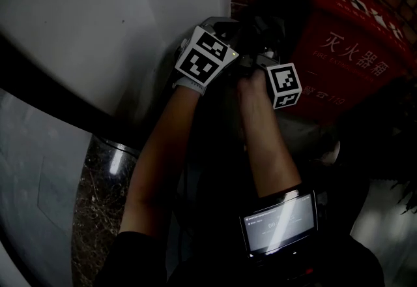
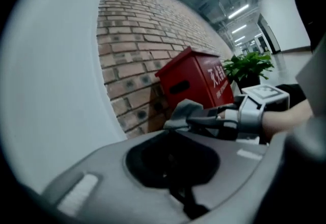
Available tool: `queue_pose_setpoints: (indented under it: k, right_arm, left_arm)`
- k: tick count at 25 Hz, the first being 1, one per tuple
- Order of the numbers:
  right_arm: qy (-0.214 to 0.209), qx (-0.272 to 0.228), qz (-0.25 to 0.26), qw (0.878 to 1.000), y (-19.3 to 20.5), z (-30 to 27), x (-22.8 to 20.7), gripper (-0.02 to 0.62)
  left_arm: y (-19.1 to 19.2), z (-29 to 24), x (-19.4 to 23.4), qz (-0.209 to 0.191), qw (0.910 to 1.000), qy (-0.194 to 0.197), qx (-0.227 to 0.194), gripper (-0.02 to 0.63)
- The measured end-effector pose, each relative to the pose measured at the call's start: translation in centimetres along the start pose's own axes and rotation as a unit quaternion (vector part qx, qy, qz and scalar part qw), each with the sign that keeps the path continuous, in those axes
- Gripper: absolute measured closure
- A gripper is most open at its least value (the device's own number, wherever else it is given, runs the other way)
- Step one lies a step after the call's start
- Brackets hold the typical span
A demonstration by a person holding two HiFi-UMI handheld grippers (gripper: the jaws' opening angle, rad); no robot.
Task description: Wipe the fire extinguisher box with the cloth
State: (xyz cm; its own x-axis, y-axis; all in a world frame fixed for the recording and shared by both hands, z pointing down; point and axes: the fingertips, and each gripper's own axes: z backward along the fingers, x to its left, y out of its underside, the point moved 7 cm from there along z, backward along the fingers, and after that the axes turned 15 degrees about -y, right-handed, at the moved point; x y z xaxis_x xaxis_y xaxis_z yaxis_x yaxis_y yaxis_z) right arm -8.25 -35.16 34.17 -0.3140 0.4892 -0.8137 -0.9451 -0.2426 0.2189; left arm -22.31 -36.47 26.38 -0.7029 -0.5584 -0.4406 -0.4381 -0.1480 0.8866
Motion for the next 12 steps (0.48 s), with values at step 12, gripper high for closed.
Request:
queue_pose_setpoints:
  k: [12]
  right_arm:
    - [-0.04,-0.081,-0.007,0.996,-4.2,-3.0,4.1,0.557]
  left_arm:
    - [-3.6,1.3,-0.1,0.027,0.9984,0.016,-0.047,0.603]
